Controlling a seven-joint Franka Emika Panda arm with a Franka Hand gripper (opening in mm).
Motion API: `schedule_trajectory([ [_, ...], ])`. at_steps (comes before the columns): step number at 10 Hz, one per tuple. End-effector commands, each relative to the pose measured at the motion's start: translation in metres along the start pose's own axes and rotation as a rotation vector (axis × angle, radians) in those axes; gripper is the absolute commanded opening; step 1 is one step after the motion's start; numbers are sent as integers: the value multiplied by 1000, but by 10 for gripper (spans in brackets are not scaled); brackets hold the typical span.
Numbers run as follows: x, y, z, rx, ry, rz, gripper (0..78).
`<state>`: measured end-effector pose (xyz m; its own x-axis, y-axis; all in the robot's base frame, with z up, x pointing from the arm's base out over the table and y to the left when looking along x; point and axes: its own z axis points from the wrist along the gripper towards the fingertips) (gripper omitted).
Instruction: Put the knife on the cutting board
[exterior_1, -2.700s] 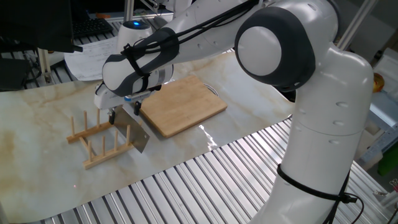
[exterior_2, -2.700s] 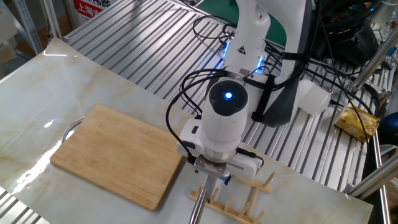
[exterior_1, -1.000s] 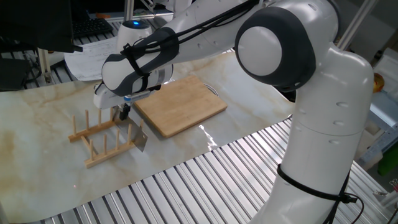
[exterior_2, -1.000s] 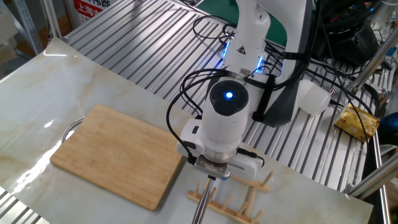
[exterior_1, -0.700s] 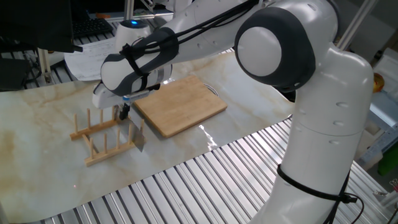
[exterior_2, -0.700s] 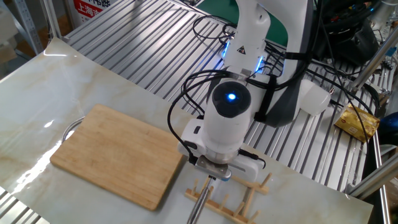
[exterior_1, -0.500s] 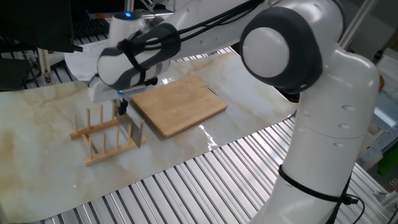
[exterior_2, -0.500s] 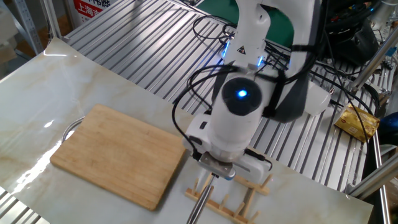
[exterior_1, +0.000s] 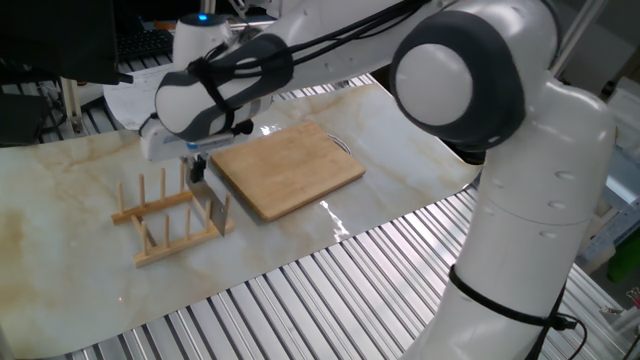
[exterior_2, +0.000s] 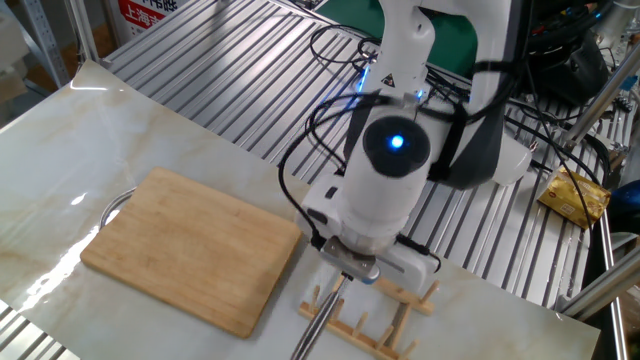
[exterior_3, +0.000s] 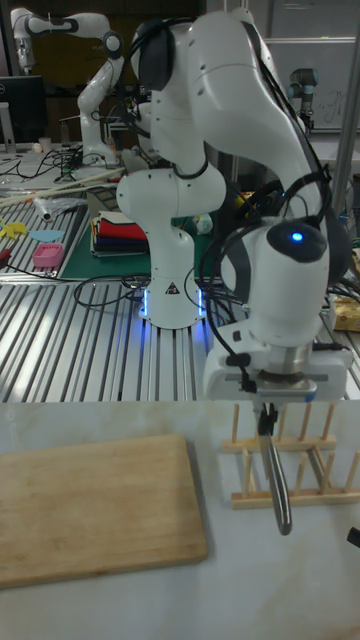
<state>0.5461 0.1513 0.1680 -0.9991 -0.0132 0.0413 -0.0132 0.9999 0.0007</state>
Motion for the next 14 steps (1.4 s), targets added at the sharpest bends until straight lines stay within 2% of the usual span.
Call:
schedule_trajectory([
  [1,2,-11,-49,9,-16,90,12],
  [6,-2,-29,-67,16,-12,86,12],
  [8,-11,-51,-75,15,-3,50,12],
  [10,-20,-67,-75,17,-4,26,12],
  [11,-21,-69,-74,16,-5,23,12],
  [12,-29,-81,-68,14,-7,1,12],
  [14,-36,-90,-61,16,-12,-17,12],
])
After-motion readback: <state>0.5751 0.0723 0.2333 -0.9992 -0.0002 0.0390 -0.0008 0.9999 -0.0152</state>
